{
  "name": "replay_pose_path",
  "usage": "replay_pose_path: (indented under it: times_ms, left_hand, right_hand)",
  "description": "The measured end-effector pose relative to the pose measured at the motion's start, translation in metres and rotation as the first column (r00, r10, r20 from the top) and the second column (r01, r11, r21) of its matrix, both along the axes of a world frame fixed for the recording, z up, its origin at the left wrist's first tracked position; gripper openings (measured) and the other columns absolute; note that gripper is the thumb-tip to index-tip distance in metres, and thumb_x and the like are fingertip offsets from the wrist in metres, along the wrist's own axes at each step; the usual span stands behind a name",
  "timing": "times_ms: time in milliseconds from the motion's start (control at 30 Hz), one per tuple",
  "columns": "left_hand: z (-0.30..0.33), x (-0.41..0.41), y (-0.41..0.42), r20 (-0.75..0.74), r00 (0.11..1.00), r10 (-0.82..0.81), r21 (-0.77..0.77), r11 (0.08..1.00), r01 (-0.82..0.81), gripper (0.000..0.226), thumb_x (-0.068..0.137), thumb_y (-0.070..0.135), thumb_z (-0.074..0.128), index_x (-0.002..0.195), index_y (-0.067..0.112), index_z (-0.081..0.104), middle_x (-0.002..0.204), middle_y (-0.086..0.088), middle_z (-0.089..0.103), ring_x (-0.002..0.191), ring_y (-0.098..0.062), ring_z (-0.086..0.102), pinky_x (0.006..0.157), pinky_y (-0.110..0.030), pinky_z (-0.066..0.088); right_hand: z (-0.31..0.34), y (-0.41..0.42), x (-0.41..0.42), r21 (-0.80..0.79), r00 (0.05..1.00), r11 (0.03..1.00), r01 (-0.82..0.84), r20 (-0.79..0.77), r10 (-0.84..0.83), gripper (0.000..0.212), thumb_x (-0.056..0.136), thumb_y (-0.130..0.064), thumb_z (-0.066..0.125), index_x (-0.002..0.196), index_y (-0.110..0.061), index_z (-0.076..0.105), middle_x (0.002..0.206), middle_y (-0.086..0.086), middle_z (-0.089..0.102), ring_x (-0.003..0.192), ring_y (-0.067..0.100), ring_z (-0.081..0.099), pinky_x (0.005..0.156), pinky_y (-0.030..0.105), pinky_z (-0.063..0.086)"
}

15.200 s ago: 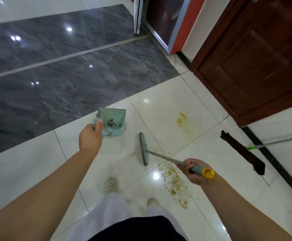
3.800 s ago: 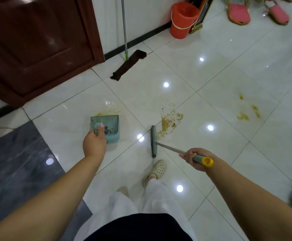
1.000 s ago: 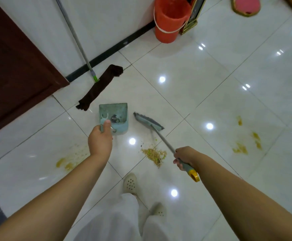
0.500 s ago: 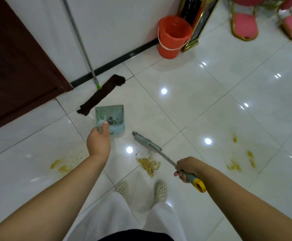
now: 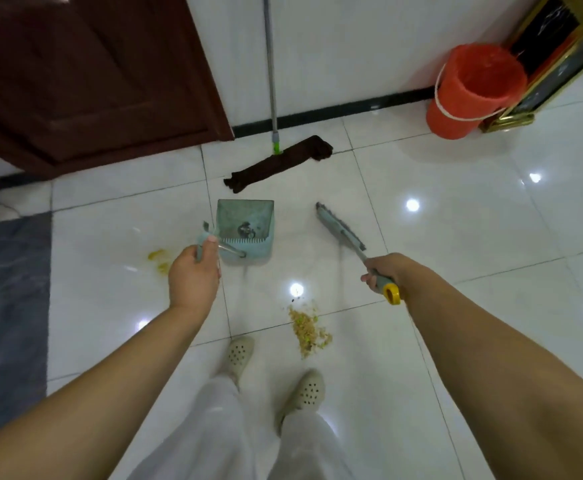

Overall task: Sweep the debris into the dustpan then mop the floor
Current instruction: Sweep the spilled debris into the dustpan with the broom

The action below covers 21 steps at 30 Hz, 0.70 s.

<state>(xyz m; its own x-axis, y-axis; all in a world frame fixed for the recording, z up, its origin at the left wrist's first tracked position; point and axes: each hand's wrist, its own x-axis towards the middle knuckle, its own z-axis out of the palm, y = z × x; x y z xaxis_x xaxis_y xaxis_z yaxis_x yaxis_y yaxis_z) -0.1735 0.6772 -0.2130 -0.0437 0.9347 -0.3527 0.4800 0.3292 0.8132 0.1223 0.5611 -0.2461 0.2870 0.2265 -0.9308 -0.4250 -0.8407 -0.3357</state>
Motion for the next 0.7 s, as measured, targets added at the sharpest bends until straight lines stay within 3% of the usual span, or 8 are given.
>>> replay_pose_path:
  times_ms: [133, 333, 467, 600, 700]
  left_hand:
    - [-0.003, -0.009, -0.028, 0.009, 0.997, 0.081, -0.006, 0.997, -0.081, 0.046, 0.087, 0.056, 0.046, 0.063, 0.017, 0.048, 0.052, -0.002, 0.050, 0.045, -0.018, 0.044, 0.048, -0.027, 0.038]
    - [-0.004, -0.030, -0.064, -0.004, 0.979, 0.204, -0.018, 0.979, -0.204, 0.045, 0.088, 0.056, 0.045, 0.065, 0.018, 0.051, 0.052, 0.000, 0.051, 0.044, -0.015, 0.045, 0.047, -0.025, 0.038]
    - [-0.004, -0.045, -0.074, -0.043, 0.977, 0.209, -0.012, 0.978, -0.210, 0.048, 0.089, 0.057, 0.043, 0.066, 0.016, 0.052, 0.054, -0.003, 0.054, 0.047, -0.020, 0.048, 0.053, -0.030, 0.041]
    - [-0.004, -0.056, -0.078, -0.036, 0.973, 0.227, -0.032, 0.973, -0.228, 0.048, 0.088, 0.059, 0.043, 0.067, 0.017, 0.052, 0.057, -0.004, 0.054, 0.050, -0.022, 0.048, 0.054, -0.031, 0.041]
    - [-0.002, -0.064, -0.076, -0.026, 0.973, 0.229, -0.041, 0.972, -0.230, 0.048, 0.087, 0.060, 0.043, 0.067, 0.017, 0.052, 0.058, -0.005, 0.054, 0.053, -0.023, 0.049, 0.055, -0.032, 0.042]
  right_hand:
    - [-0.009, -0.006, 0.001, -0.088, 0.958, 0.956, -0.281, 0.036, 0.285, 0.011, 0.097, -0.008, 0.048, 0.100, 0.003, 0.047, 0.087, 0.018, 0.056, 0.053, 0.016, 0.045, 0.039, 0.022, 0.042]
    - [-0.009, -0.027, -0.026, -0.104, 0.855, 0.859, -0.502, 0.089, 0.511, 0.006, 0.094, -0.006, 0.050, 0.099, -0.007, 0.048, 0.067, 0.005, 0.051, 0.052, 0.013, 0.050, 0.039, 0.019, 0.043]
    - [-0.004, -0.038, -0.041, -0.135, 0.848, 0.841, -0.523, 0.017, 0.530, 0.010, 0.097, -0.004, 0.044, 0.104, 0.001, 0.050, 0.074, 0.013, 0.049, 0.056, 0.019, 0.046, 0.039, 0.019, 0.040]
    - [0.006, -0.056, -0.061, -0.206, 0.754, 0.743, -0.636, 0.035, 0.656, 0.012, 0.098, -0.004, 0.040, 0.105, 0.001, 0.048, 0.077, 0.014, 0.048, 0.057, 0.020, 0.042, 0.044, 0.023, 0.036]
    - [0.014, -0.063, -0.070, -0.209, 0.722, 0.712, -0.671, 0.035, 0.691, 0.009, 0.096, -0.002, 0.042, 0.092, -0.006, 0.049, 0.071, 0.009, 0.049, 0.055, 0.018, 0.044, 0.047, 0.024, 0.037]
